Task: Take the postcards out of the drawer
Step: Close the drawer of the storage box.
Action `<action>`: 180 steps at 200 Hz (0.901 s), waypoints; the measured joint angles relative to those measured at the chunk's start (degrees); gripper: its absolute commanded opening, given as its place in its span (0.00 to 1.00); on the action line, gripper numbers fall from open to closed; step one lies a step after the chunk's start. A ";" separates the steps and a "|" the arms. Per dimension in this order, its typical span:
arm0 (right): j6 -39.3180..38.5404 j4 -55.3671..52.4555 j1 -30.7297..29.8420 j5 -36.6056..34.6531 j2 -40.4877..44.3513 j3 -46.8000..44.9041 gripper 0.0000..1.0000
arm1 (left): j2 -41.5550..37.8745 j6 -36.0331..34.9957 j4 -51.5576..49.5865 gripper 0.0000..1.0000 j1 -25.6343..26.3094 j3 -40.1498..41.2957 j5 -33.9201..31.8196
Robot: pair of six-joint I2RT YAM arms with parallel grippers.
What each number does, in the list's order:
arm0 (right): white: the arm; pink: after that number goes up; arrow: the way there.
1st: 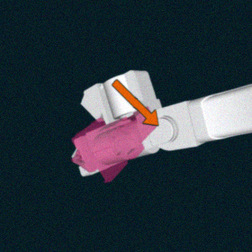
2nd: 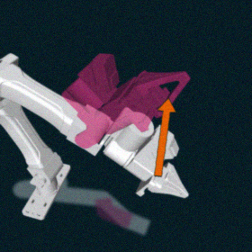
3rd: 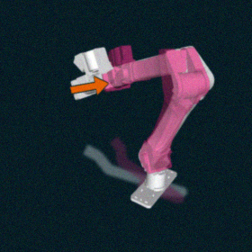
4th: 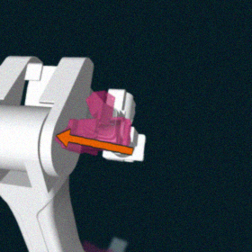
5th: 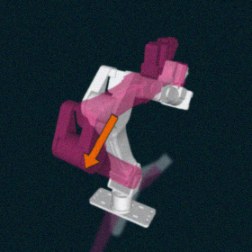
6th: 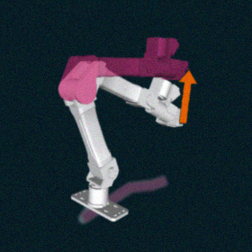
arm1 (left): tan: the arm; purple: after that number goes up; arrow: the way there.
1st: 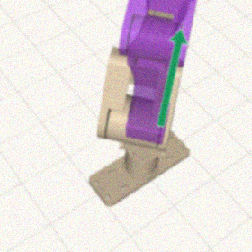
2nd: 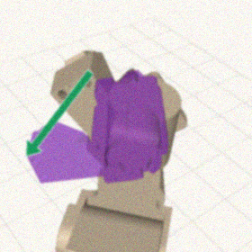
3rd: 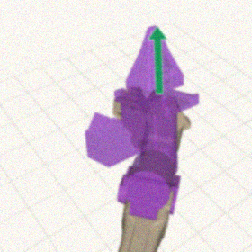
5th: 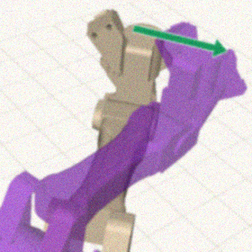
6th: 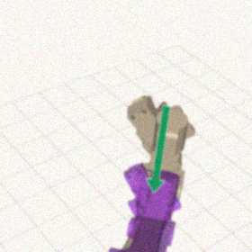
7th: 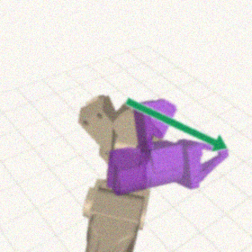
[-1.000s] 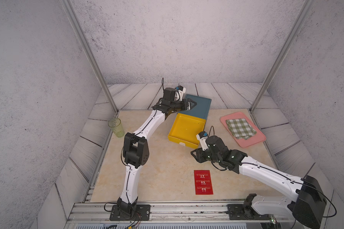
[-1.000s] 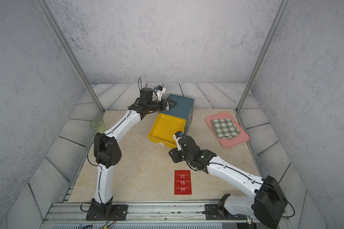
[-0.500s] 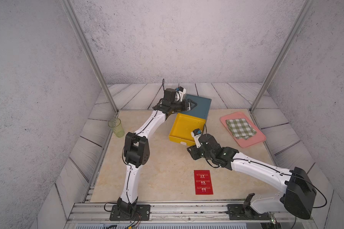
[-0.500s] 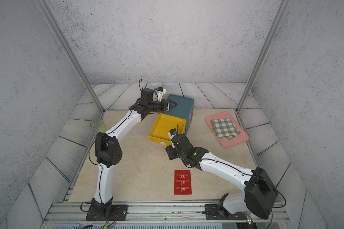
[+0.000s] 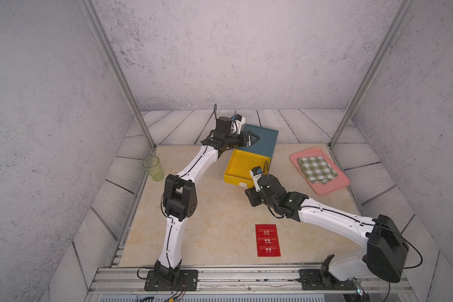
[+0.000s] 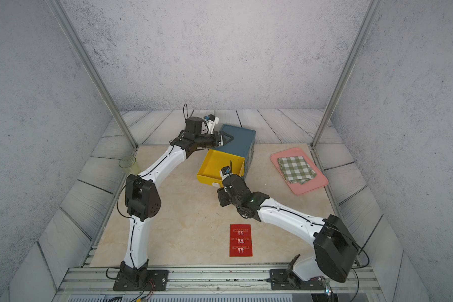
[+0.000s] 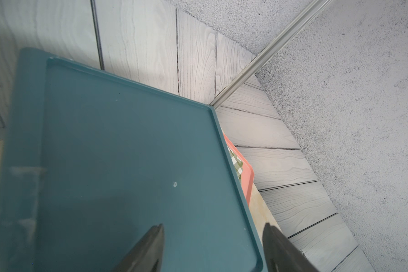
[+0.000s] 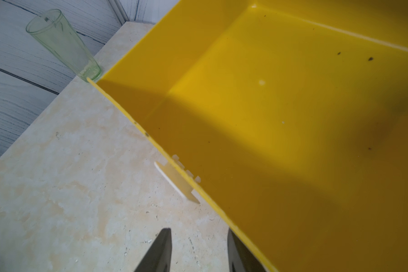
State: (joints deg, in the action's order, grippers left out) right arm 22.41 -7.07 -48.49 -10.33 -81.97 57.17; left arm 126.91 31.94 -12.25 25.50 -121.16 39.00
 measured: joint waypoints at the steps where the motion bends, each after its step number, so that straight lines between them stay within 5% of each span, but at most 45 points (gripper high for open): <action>1: -0.02 0.13 0.00 -0.09 -0.04 0.00 0.43 | 0.00 0.00 0.00 0.72 0.00 0.00 0.00; 180: -4.24 19.85 4.57 -10.64 -5.20 -1.84 0.39 | 0.00 -0.68 -0.39 0.72 0.02 0.00 -0.02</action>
State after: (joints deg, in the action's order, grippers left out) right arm 18.17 12.78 -43.92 -20.97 -87.18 55.33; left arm 126.91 31.27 -12.64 25.52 -121.16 38.98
